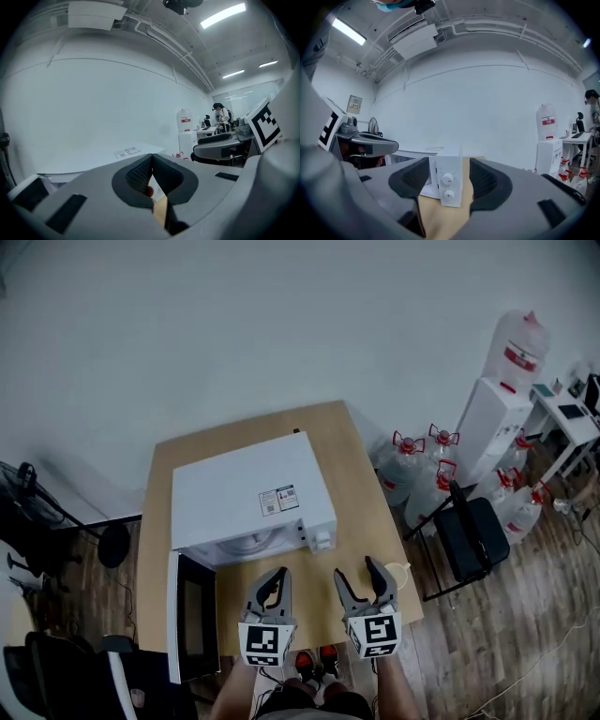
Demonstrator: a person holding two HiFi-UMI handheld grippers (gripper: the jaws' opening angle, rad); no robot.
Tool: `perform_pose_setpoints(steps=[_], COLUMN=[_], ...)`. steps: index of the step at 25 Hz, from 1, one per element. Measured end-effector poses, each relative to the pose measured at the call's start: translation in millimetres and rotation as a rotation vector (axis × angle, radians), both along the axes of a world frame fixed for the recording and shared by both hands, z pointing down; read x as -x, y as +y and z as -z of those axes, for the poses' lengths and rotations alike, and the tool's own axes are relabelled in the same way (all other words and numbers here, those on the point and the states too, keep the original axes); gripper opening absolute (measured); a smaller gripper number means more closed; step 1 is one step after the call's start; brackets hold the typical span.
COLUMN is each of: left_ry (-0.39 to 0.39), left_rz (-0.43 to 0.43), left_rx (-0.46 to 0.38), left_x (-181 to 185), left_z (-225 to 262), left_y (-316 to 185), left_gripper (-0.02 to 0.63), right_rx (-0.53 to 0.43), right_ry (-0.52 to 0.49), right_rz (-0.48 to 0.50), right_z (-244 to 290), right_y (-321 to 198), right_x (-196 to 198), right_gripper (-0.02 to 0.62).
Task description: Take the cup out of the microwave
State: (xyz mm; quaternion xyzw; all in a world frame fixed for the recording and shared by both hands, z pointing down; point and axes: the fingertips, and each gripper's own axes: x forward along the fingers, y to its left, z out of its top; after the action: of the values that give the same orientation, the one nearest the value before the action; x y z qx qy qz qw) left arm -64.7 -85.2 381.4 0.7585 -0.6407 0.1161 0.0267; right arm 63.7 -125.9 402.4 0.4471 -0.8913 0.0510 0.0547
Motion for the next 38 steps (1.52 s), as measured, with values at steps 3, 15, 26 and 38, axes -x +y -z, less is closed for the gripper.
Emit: perform_pose_setpoints(steps=[3, 15, 26, 38], left_ry=[-0.008, -0.029, -0.038, -0.034], left_rz=[0.050, 0.238, 0.350, 0.357], left_rx=[-0.012, -0.065, -0.075, -0.064], left_x=[19.6, 83.6, 110.1, 112.2], left_z=[7.3, 39.1, 38.8, 33.3], left_y=[13.2, 65.8, 105.6, 106.5], left_gripper=[0.023, 0.022, 0.023, 0.022], right_rx=[-0.023, -0.055, -0.074, -0.063], right_ry=[-0.003, -0.013, -0.013, 0.001], right_rz=[0.051, 0.226, 0.309, 0.333], right_z=[16.4, 43.2, 45.9, 39.3], right_y=[8.4, 41.8, 65.9, 71.4], right_x=[19.1, 84.5, 110.4, 116.6], right_gripper=[0.265, 0.150, 0.049, 0.018])
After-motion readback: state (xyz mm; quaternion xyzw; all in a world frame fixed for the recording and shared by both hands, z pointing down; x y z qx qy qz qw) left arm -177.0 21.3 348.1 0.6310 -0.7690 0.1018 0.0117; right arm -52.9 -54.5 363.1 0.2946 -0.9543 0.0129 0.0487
